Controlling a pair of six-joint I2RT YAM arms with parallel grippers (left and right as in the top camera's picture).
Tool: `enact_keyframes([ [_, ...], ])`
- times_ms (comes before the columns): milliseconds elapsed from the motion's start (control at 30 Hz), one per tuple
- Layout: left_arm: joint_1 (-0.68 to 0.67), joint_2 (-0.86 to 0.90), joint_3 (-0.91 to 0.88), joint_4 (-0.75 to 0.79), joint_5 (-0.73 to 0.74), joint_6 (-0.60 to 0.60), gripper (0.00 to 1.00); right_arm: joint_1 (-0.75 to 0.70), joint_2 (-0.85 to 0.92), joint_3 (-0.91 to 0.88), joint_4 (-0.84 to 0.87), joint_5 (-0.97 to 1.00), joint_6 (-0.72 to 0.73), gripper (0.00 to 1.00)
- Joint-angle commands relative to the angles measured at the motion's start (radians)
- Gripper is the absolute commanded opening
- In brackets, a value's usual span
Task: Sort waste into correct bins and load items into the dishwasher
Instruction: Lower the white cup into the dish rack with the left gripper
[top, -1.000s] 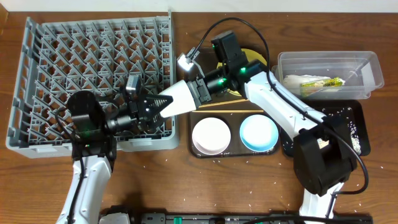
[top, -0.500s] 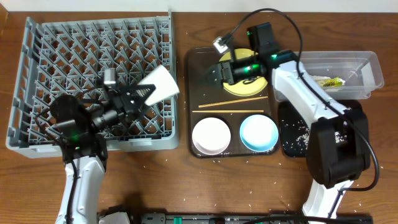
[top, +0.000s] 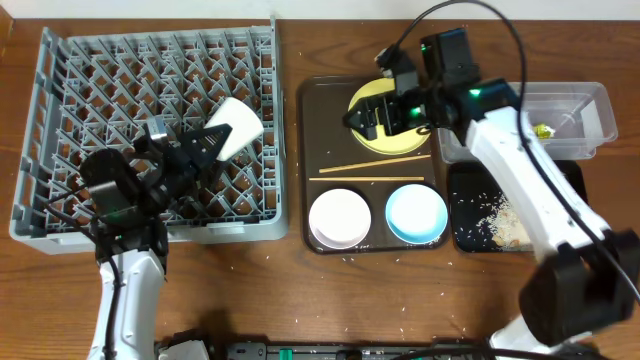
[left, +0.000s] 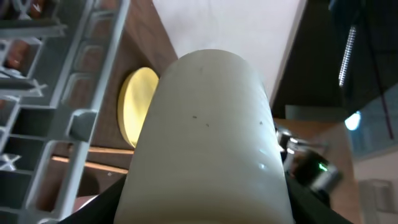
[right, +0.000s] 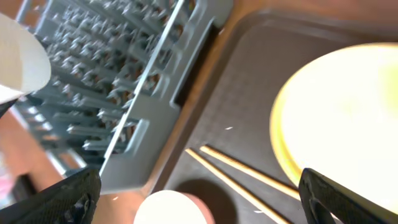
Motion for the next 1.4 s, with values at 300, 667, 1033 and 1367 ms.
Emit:
enact_keyframes([
  [300, -0.032, -0.002, 0.410, -0.794, -0.306, 0.485, 0.19, 0.027, -0.050, 0.002, -0.028, 0.158, -0.031, 0.99],
  [667, -0.306, 0.006, 0.552, -1.217, -0.816, 0.559, 0.19, 0.029, -0.050, 0.002, -0.026, 0.175, -0.031, 0.99],
  [1033, -0.461, 0.152, 0.552, -1.288, -0.943, 0.550, 0.19, 0.051, -0.050, 0.002, -0.026, 0.175, -0.032, 0.99],
  [1367, -0.476, 0.316, 0.552, -1.296, -0.943, 0.550, 0.19, 0.056, -0.050, 0.002, -0.026, 0.179, -0.032, 0.99],
])
